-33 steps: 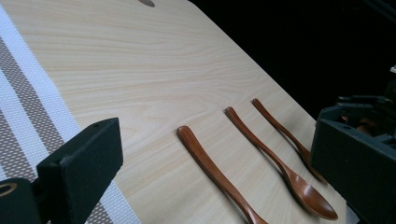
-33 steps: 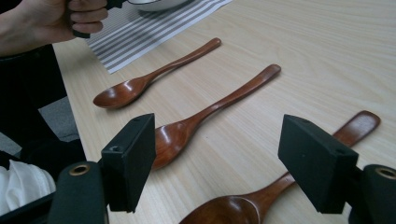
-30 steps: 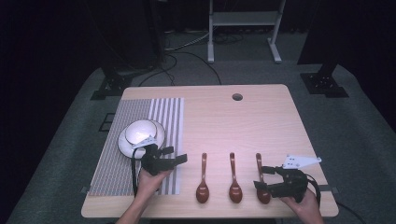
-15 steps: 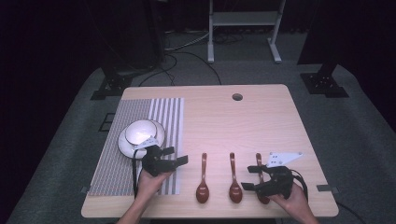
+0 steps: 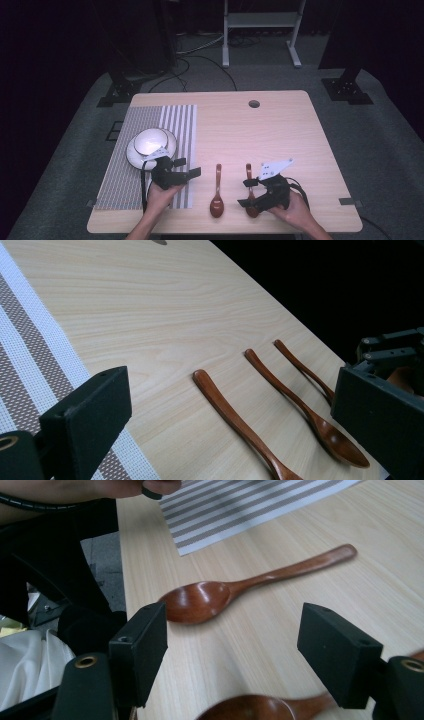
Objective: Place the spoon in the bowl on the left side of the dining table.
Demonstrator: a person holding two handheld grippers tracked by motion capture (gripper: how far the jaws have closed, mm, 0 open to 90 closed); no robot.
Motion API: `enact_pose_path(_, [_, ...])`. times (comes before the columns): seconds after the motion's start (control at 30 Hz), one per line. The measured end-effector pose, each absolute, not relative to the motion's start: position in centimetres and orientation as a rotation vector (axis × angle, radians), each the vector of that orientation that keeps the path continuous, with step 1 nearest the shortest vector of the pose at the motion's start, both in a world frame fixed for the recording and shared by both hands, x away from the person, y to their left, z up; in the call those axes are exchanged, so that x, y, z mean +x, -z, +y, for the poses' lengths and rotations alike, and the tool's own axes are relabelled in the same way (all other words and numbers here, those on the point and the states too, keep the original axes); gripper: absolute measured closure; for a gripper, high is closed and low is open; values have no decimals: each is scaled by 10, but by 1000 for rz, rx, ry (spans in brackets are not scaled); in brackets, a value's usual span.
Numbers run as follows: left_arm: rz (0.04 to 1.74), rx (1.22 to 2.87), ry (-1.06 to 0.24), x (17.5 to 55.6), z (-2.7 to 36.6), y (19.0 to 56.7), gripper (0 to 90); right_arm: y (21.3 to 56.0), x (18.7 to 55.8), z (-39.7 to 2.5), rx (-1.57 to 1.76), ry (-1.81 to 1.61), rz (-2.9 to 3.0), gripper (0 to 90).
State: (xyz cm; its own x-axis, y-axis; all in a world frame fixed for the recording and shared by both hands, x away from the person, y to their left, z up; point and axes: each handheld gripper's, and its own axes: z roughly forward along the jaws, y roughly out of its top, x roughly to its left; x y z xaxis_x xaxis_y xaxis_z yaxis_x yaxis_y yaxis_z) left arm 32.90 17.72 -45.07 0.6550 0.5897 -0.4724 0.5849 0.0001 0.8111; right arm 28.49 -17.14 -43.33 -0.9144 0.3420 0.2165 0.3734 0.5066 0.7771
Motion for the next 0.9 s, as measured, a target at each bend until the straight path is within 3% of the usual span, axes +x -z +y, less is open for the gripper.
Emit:
enact_pose_path(0.43, [975, 1661, 0, 330, 178, 452, 17, 426, 285, -132, -478, 1309, -2739, 372])
enact_pose_path(0.9, [978, 1659, 11, 330, 177, 452, 18, 445, 283, -96, -346, 1145, -2785, 594])
